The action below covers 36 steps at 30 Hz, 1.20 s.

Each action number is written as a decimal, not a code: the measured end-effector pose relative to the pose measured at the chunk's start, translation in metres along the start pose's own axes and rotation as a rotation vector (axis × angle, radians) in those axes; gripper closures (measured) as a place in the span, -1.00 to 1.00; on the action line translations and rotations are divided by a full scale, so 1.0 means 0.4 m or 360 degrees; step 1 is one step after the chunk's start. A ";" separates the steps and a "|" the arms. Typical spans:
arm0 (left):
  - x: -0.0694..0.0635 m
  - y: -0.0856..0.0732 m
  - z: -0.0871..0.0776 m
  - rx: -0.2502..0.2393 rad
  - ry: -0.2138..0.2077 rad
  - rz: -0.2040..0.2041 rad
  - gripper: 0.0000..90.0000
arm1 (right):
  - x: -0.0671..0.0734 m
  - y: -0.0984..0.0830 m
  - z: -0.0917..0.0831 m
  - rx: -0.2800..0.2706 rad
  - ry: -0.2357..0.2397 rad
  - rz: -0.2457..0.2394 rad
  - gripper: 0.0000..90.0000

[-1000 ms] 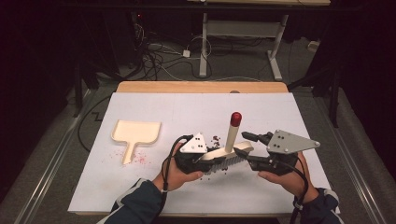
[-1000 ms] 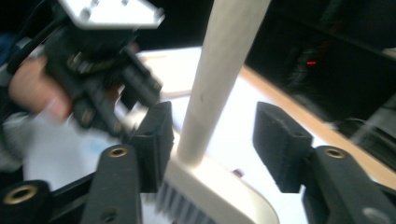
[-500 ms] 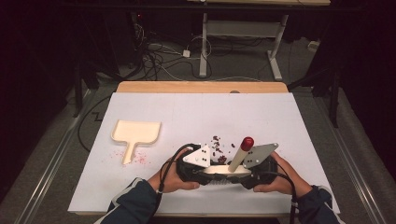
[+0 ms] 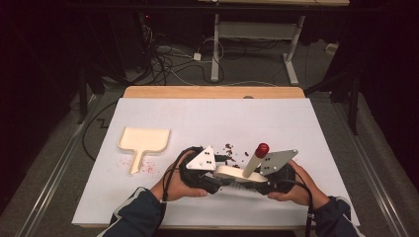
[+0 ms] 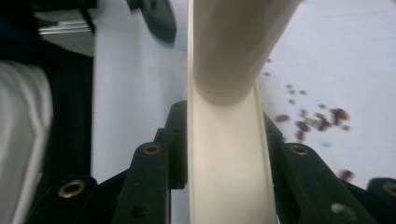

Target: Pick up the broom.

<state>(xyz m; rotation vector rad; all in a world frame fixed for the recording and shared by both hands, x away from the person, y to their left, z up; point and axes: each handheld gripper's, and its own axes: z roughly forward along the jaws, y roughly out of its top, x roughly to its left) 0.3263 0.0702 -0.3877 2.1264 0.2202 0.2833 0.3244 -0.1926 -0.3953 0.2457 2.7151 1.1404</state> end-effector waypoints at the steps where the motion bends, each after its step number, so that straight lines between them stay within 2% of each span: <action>1: 0.004 -0.001 -0.013 -0.0016 0.0072 -0.0005 -0.44 | -0.011 -0.003 -0.013 -0.0022 -0.0065 0.0058 0.50; 3: 0.008 -0.003 -0.031 -0.0042 0.0151 -0.0013 -0.46 | -0.015 -0.005 -0.018 -0.0030 -0.0090 0.0062 0.50; 5: 0.010 -0.011 -0.051 -0.0051 0.0247 -0.0004 -0.50 | -0.028 -0.009 -0.042 -0.0060 -0.0171 0.0109 0.50; 6: 0.011 -0.017 -0.062 -0.0057 0.0300 -0.0002 -0.50 | -0.028 -0.009 -0.042 -0.0060 -0.0171 0.0109 0.50; 7: 0.012 -0.025 -0.073 -0.0068 0.0348 -0.0008 -0.52 | -0.035 -0.010 -0.058 -0.0073 -0.0248 0.0147 0.50; 9: 0.016 -0.043 -0.095 -0.0074 0.0395 -0.0029 -0.52 | -0.041 -0.013 -0.067 -0.0086 -0.0271 0.0164 0.50; 10: 0.017 -0.053 -0.106 -0.0070 0.0435 -0.0036 -0.53 | -0.046 -0.016 -0.075 -0.0103 -0.0291 0.0203 0.50; 11: 0.016 -0.064 -0.116 -0.0067 0.0480 -0.0039 -0.54 | -0.054 -0.022 -0.091 -0.0110 -0.0364 0.0242 0.50; 12: 0.015 -0.076 -0.126 -0.0067 0.0517 -0.0049 -0.54 | -0.058 -0.025 -0.097 -0.0110 -0.0404 0.0262 0.50; 13: 0.014 -0.088 -0.136 -0.0060 0.0554 -0.0058 -0.54 | -0.058 -0.025 -0.097 -0.0110 -0.0404 0.0262 0.50; 14: 0.012 -0.101 -0.147 -0.0045 0.0587 -0.0063 -0.55 | -0.064 -0.031 -0.109 -0.0102 -0.0481 0.0303 0.50; 15: 0.010 -0.114 -0.158 -0.0038 0.0605 -0.0073 -0.55 | -0.064 -0.031 -0.109 -0.0102 -0.0481 0.0303 0.50; 22: -0.010 -0.219 -0.210 0.0065 0.0693 -0.0174 -0.55 | -0.084 -0.048 -0.131 -0.0101 -0.0638 0.0378 0.50; 24: -0.017 -0.244 -0.219 0.0097 0.0719 -0.0195 -0.55 | -0.088 -0.050 -0.132 -0.0080 -0.0713 0.0389 0.50; 27: -0.028 -0.276 -0.233 0.0135 0.0775 -0.0210 -0.55 | -0.091 -0.054 -0.130 -0.0078 -0.0721 0.0394 0.50; 30: -0.039 -0.303 -0.243 0.0156 0.0801 -0.0252 -0.55 | -0.096 -0.062 -0.126 -0.0054 -0.0777 0.0397 0.50; 34: -0.053 -0.332 -0.242 0.0263 0.0817 -0.0253 -0.55 | -0.108 -0.075 -0.125 -0.0060 -0.0825 0.0407 0.50; 35: -0.055 -0.336 -0.242 0.0264 0.0802 -0.0262 -0.55 | -0.115 -0.082 -0.125 -0.0061 -0.0857 0.0409 0.50; 36: -0.058 -0.338 -0.241 0.0265 0.0796 -0.0264 -0.55 | -0.115 -0.082 -0.125 -0.0061 -0.0857 0.0409 0.50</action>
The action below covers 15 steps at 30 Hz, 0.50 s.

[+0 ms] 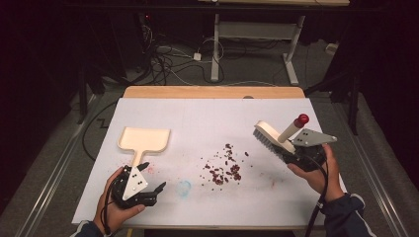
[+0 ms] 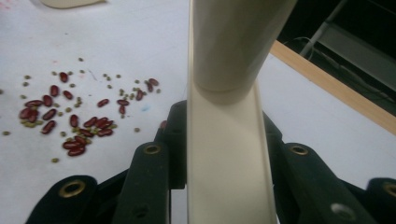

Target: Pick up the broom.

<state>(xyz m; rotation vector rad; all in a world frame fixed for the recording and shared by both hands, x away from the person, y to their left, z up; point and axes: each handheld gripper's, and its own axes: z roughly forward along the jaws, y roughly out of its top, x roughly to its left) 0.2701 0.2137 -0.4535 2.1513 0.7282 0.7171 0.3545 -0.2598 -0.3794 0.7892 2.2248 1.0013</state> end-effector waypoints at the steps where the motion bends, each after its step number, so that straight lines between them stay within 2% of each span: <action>1: -0.003 0.000 0.000 0.0003 0.0006 0.0004 -0.55 | -0.003 -0.002 0.002 -0.0010 -0.0016 0.0000 0.50; 2: -0.004 0.000 0.000 0.0006 0.0012 0.0012 -0.55 | -0.010 -0.005 0.006 -0.0012 -0.0045 0.0004 0.50; 5: -0.003 -0.002 0.001 0.0014 0.0023 0.0025 -0.55 | -0.017 -0.009 0.010 -0.0018 -0.0071 0.0013 0.50; 10: 0.001 -0.008 0.004 0.0026 0.0006 0.0008 -0.55 | -0.036 -0.017 0.019 -0.0017 -0.0132 0.0042 0.50; 15: -0.001 -0.008 0.004 0.0042 0.0002 0.0019 -0.55 | -0.041 -0.021 0.024 -0.0013 -0.0155 0.0052 0.50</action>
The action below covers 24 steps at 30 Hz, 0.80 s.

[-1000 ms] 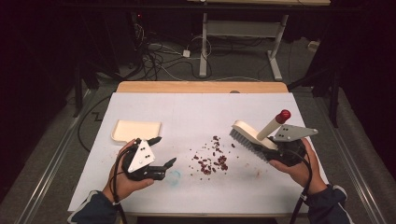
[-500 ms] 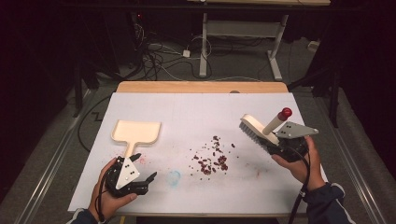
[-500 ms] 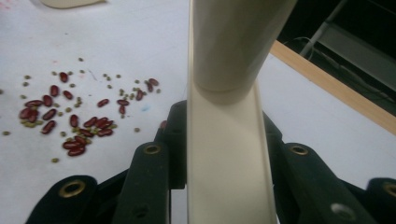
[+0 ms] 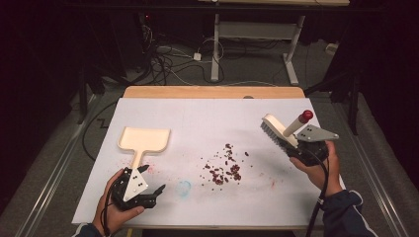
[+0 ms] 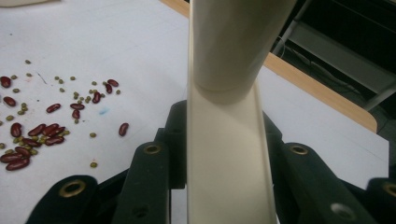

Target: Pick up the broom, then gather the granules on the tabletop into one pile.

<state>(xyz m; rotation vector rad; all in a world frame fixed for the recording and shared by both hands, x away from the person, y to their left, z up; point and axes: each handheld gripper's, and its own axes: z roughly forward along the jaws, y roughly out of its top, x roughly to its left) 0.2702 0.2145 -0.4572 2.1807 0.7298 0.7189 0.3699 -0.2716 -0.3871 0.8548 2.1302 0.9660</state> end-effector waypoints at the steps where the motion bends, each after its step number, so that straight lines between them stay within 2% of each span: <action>1: 0.000 0.000 0.000 -0.0001 0.0001 0.0003 -0.55 | -0.001 0.000 0.001 -0.0002 0.0000 0.0003 0.50; 3: 0.000 0.001 0.001 -0.0005 -0.0004 -0.0002 -0.55 | -0.004 -0.001 0.004 -0.0004 -0.0012 0.0010 0.50; 6: -0.001 0.002 0.007 0.0032 -0.0001 -0.0002 -0.55 | -0.003 -0.003 0.007 0.0005 -0.0033 0.0016 0.50; 15: -0.002 0.006 0.015 0.0032 -0.0020 0.0007 -0.57 | -0.001 -0.005 0.012 0.0017 -0.0041 0.0024 0.50; 20: -0.003 0.007 0.011 0.0022 -0.0009 0.0004 -0.57 | 0.003 -0.005 0.023 0.0021 -0.0031 0.0036 0.50; 24: -0.006 0.009 0.012 0.0025 -0.0008 0.0023 -0.57 | 0.013 -0.001 0.033 0.0024 -0.0026 0.0015 0.50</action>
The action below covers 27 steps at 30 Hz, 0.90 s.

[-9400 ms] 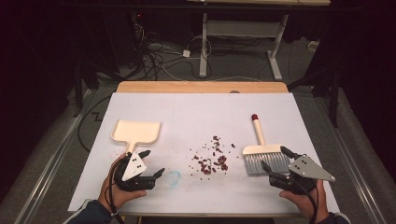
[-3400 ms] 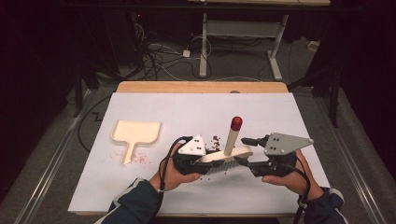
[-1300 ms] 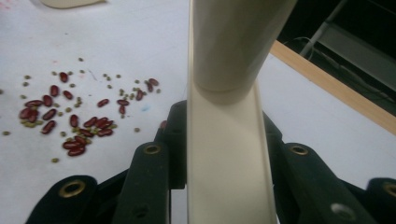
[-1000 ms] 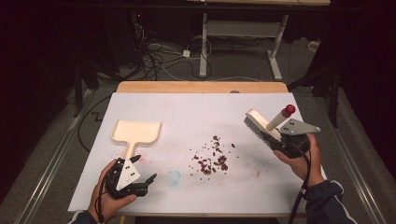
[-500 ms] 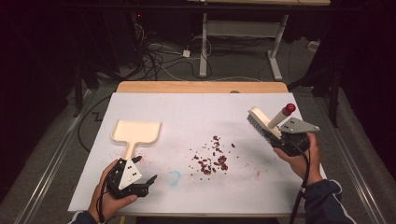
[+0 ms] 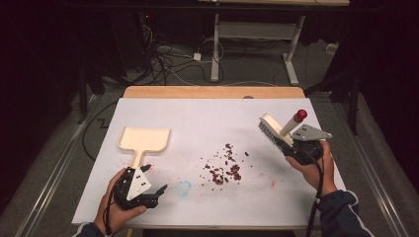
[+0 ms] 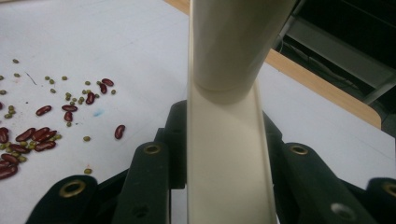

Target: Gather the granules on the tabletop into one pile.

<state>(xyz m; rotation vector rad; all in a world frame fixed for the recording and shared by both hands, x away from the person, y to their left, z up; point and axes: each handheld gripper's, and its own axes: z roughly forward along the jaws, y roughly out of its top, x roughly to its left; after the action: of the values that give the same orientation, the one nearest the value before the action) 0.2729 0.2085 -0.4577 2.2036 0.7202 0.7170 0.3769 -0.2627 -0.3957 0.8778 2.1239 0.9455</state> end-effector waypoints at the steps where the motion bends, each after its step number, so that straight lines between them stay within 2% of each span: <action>1: -0.001 0.000 0.000 0.0002 0.0002 0.0004 -0.57 | 0.002 0.001 0.004 0.0006 -0.0001 -0.0010 0.50; 6: -0.001 -0.004 -0.003 0.0005 0.0000 -0.0006 -0.57 | 0.014 0.006 0.039 0.0040 -0.0006 -0.0028 0.50; 7: -0.001 -0.004 -0.003 0.0007 0.0001 -0.0004 -0.57 | 0.022 0.010 0.059 0.0074 -0.0021 -0.0059 0.50; 8: -0.001 -0.004 -0.003 0.0009 0.0002 -0.0004 -0.57 | 0.022 0.010 0.059 0.0074 -0.0021 -0.0059 0.50; 14: 0.001 -0.004 -0.003 0.0006 0.0003 -0.0010 -0.57 | 0.052 0.022 0.127 0.0160 -0.0088 -0.0131 0.50; 19: 0.002 -0.003 0.000 0.0011 -0.0001 -0.0004 -0.57 | 0.088 0.029 0.179 0.0205 -0.0121 -0.0177 0.50; 21: 0.002 -0.004 0.000 0.0012 -0.0002 -0.0004 -0.57 | 0.105 0.033 0.195 0.0217 -0.0114 -0.0185 0.50; 22: 0.002 -0.004 0.000 0.0012 -0.0004 -0.0004 -0.57 | 0.126 0.039 0.209 0.0219 -0.0107 -0.0220 0.50; 25: 0.002 -0.004 -0.002 0.0008 -0.0001 -0.0006 -0.57 | 0.146 0.045 0.220 0.0220 -0.0098 -0.0253 0.50; 27: 0.002 -0.005 -0.001 0.0002 -0.0006 -0.0015 -0.57 | 0.172 0.050 0.237 0.0212 -0.0076 -0.0285 0.50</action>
<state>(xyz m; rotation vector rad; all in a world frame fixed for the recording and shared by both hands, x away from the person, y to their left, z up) 0.2726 0.2104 -0.4585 2.2004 0.7290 0.7080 0.4162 -0.1643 -0.4494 0.7509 2.2022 0.6925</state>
